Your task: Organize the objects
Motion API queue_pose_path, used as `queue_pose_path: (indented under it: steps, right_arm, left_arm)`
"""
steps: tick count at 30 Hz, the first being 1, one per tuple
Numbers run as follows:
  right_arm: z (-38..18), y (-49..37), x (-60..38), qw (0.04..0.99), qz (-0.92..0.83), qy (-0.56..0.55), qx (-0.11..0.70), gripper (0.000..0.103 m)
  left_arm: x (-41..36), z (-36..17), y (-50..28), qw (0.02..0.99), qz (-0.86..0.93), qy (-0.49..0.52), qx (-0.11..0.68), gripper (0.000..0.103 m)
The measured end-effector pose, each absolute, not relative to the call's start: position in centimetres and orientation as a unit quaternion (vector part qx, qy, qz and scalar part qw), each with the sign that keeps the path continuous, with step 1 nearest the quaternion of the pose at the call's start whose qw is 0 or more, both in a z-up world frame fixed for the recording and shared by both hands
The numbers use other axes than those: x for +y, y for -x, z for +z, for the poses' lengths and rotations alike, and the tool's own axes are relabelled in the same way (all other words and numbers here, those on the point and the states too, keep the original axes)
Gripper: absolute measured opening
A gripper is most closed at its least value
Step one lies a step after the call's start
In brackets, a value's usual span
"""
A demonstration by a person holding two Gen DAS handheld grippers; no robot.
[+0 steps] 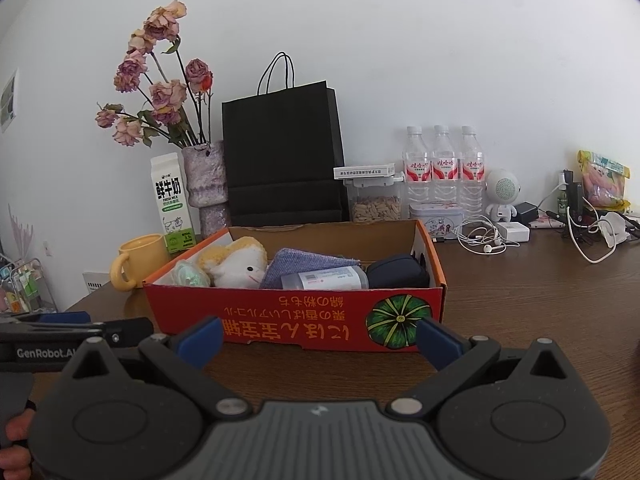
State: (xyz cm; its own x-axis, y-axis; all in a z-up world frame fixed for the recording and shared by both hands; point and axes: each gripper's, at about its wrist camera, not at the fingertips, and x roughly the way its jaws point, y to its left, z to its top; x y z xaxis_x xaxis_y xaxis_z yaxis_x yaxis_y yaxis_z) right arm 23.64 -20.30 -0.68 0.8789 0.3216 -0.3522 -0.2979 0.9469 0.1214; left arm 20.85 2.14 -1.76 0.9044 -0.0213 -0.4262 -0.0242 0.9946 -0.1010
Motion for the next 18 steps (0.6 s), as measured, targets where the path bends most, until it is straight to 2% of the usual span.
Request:
queue_pose_path:
  steps: [18]
  right_arm:
    - [-0.70, -23.64, -20.33, 0.969, 0.160, -0.031, 0.187, 0.103]
  left_arm:
    - [2.06, -1.83, -20.67, 0.974, -0.004, 0.055, 0.219, 0.103]
